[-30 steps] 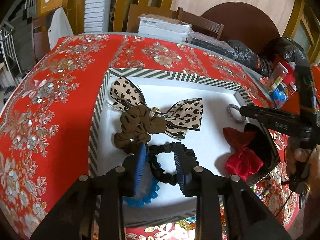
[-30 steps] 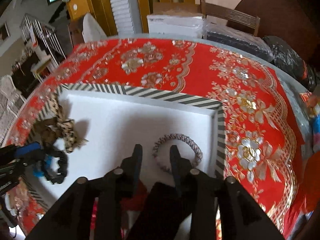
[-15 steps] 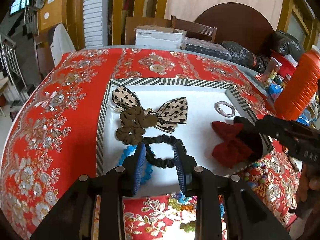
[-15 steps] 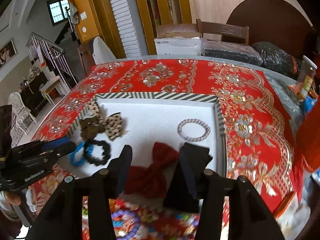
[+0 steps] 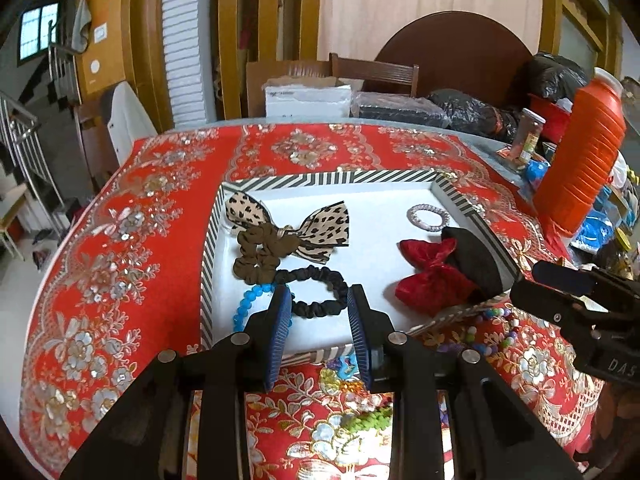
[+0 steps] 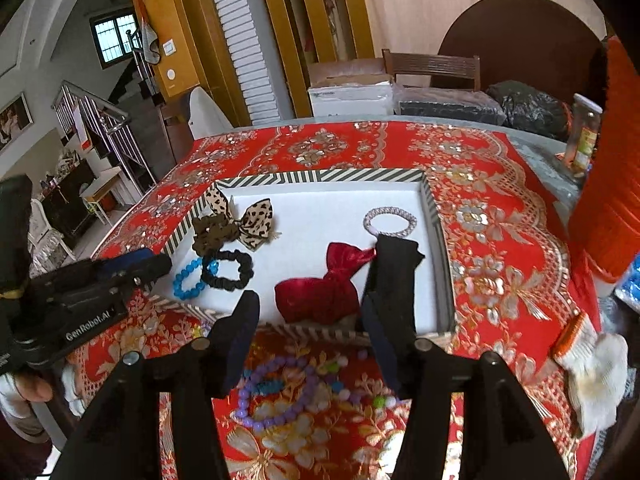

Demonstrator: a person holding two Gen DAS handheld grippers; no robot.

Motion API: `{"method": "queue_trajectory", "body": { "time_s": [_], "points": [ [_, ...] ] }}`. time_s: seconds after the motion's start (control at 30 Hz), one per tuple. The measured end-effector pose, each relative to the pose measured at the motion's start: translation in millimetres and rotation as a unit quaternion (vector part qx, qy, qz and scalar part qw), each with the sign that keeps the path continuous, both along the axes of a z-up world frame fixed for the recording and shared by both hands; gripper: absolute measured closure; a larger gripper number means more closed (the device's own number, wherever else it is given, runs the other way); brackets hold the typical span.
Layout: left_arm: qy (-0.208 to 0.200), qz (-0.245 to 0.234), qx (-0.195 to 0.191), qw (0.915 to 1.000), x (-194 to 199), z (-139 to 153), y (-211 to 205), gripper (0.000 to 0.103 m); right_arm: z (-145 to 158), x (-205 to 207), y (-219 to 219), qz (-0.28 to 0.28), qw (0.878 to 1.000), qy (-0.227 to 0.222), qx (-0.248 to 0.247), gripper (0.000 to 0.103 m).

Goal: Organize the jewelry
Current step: 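Withdraw both open tools from the tray back toward the bracelet pile, then grasp the rainbow beaded bracelet with the left tool while the right tool grasps the purple beaded bracelet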

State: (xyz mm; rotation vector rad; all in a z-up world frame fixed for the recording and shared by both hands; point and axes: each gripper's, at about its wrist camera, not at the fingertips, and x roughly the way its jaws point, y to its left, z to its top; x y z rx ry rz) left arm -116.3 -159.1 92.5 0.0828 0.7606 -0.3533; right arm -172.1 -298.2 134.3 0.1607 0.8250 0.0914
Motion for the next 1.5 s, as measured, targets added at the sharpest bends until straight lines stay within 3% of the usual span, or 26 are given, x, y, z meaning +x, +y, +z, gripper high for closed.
{"method": "queue_trajectory", "body": {
  "time_s": [0.6,0.97,1.2,1.33,1.5],
  "points": [
    [-0.016,-0.008,-0.001,0.9998,-29,13,-7,0.076,16,-42,3,0.000,1.000,-0.025,0.005,0.046],
    [0.058,0.003,-0.067,0.9961,-14,0,33,0.076,-7,-48,-7,0.003,1.000,0.005,0.007,0.047],
    [0.105,-0.016,-0.081,0.9910,-17,-25,41,0.076,-38,-40,5,0.029,0.999,0.045,0.004,0.068],
    [0.141,-0.017,-0.093,0.9855,-13,-42,43,0.076,-57,-31,19,0.040,0.997,0.066,-0.009,0.070],
    [0.178,-0.010,-0.111,0.9776,-5,-60,43,0.075,-77,-19,32,0.044,0.994,0.084,-0.058,0.070]
  ]
}}
